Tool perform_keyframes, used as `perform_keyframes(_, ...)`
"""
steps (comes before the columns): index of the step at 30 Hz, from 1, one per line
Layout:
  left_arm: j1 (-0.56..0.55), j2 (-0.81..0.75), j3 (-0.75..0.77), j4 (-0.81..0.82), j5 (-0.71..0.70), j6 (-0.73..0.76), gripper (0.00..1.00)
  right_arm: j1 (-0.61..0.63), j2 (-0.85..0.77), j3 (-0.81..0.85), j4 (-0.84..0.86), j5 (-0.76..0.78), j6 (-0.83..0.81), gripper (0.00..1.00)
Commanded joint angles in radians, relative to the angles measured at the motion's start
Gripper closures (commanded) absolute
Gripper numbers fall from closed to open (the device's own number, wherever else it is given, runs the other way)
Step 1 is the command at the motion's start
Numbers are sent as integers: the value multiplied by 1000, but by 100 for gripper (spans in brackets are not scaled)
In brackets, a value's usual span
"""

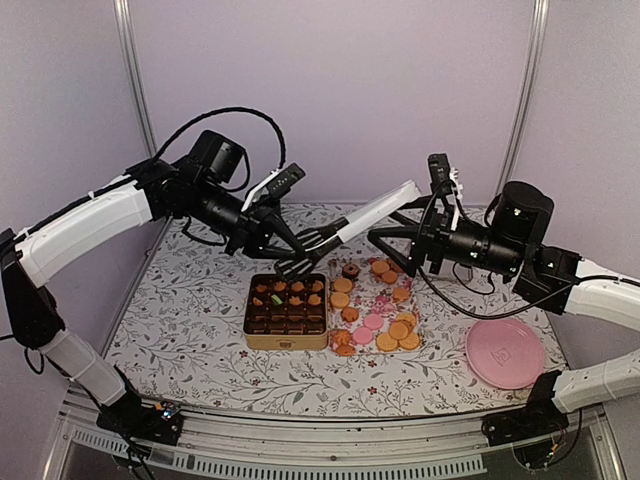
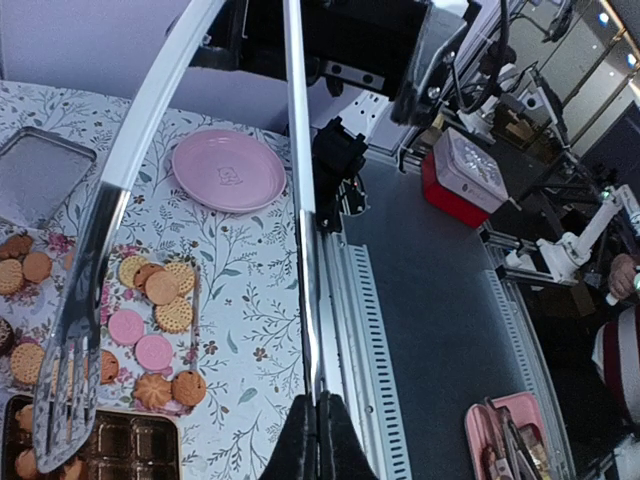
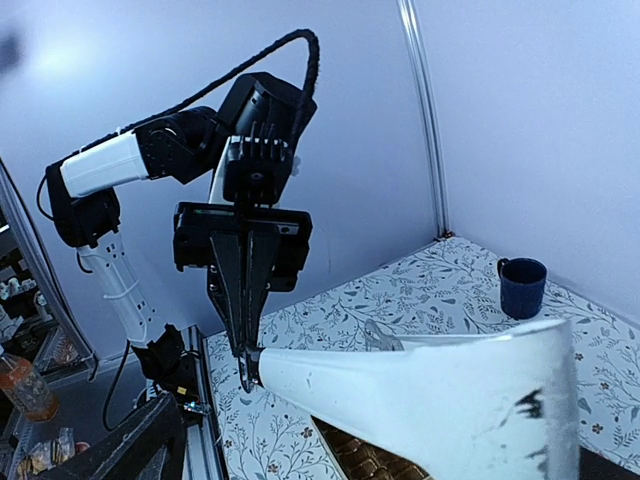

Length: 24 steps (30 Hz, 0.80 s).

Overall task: Pack the cookies
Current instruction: Pass from the left arm to the right

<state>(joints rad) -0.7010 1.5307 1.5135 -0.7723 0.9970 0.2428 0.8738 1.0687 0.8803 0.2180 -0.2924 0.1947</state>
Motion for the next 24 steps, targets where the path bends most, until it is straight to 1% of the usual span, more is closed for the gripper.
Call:
perform_keyframes(1,6,2,29,52,112,-78,100,-7,57,24,110,-114,-5,0)
perform_keyframes(7,6,0,25,65,114,-88,100,-8,140,58,169,-191,14,8)
perform_keyframes(11,6,-12,-2,86,101,-85,100,-9,165,54,249,-224,45,17)
perform_keyframes(17,8,-25,-8,118,94,-125,100,-11,199,31,395,-154,121,25)
perform_keyframes(21,9,-34,-7,131,112,-160,100,-13,220,24,462,-114,160,26)
perform_keyframes(24,8,-45,-9,137,117,-167,100,-16,218,16,490,-80,168,23)
